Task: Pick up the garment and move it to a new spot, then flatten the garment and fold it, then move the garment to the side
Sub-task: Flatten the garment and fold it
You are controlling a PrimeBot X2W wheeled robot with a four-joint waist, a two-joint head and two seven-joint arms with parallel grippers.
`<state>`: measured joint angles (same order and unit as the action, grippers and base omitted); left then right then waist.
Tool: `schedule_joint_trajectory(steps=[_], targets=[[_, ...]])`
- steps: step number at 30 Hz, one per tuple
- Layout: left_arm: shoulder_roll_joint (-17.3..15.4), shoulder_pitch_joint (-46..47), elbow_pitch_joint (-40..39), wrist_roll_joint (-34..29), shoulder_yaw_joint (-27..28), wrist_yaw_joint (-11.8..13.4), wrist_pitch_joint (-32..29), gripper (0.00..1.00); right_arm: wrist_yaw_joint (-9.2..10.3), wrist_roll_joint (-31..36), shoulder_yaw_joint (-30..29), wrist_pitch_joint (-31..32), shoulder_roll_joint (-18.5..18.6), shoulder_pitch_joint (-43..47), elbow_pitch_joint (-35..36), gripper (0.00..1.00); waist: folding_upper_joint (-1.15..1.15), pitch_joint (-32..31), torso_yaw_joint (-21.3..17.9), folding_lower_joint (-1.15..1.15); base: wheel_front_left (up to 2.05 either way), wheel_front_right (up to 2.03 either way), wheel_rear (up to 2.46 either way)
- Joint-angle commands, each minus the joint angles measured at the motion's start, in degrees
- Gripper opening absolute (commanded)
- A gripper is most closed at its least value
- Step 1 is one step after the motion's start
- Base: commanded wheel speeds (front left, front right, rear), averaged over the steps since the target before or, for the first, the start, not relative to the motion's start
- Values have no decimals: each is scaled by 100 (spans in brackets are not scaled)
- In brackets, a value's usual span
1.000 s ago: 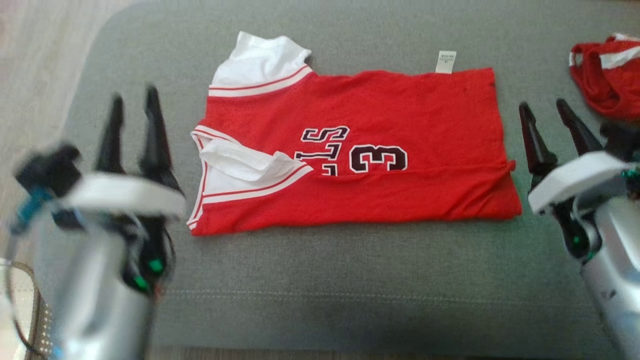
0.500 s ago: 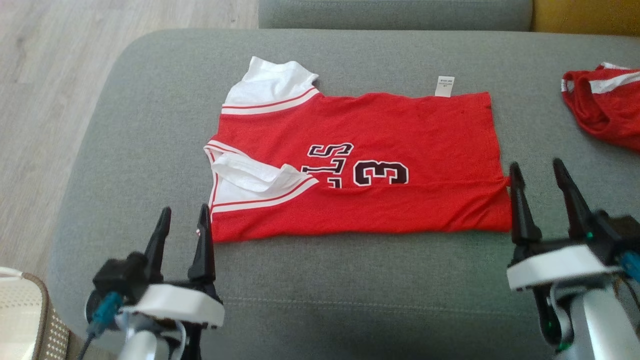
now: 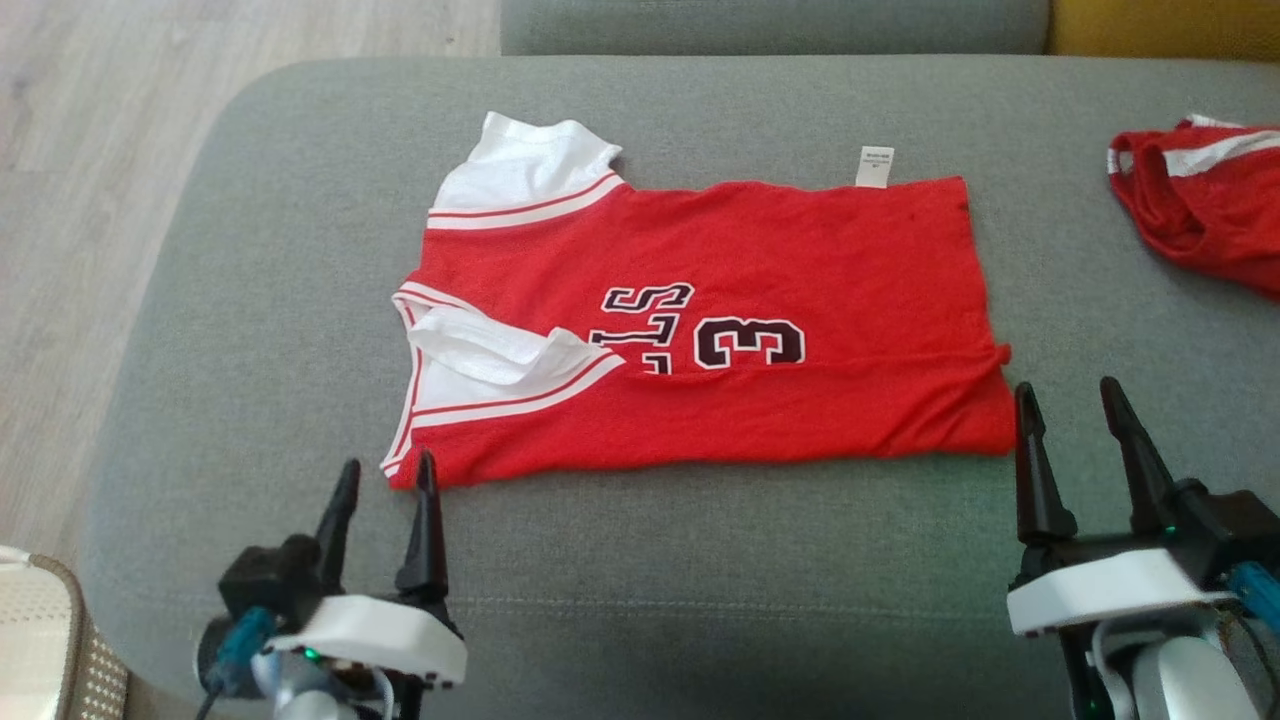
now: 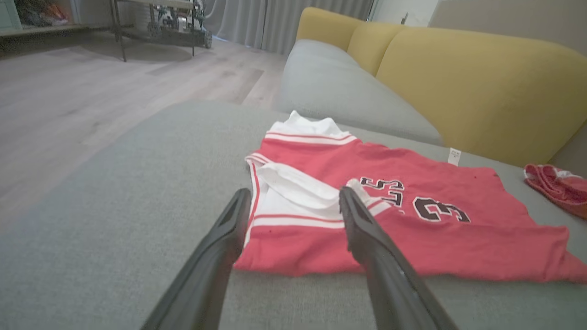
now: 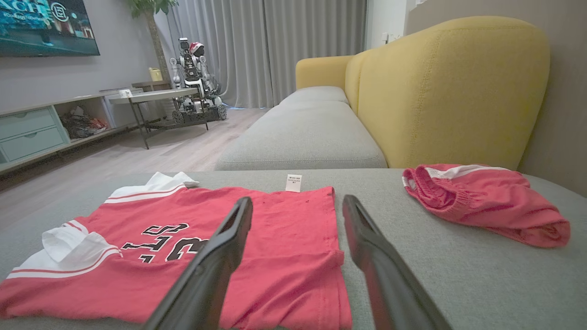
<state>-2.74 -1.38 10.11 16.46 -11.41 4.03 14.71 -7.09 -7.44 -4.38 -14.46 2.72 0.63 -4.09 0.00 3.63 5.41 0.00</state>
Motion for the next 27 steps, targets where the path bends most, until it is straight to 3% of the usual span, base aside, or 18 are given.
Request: schedule_joint_trajectory(steps=[1, 6, 18, 27], targets=[[-14, 283, 64, 95, 109, -20, 29, 100, -40, 15, 171, -53, 19, -264, 225, 100, 0, 62, -58, 0, 0, 0, 0], [-14, 542, 784, 257, 12, 32, 29, 100, -40, -22, 279, -53, 17, -361, 284, 100, 0, 225, -220, 0, 0, 0, 0], [-14, 1241, 2133, 657, 251, 437, 29, 100, -40, -111, 281, -53, 16, -489, 308, 100, 0, 563, -525, 0, 0, 0, 0], [-14, 1588, 2729, 749, 314, 383, 29, 100, -40, -162, 270, -53, 16, -555, 338, 100, 0, 727, -598, 0, 0, 0, 0]])
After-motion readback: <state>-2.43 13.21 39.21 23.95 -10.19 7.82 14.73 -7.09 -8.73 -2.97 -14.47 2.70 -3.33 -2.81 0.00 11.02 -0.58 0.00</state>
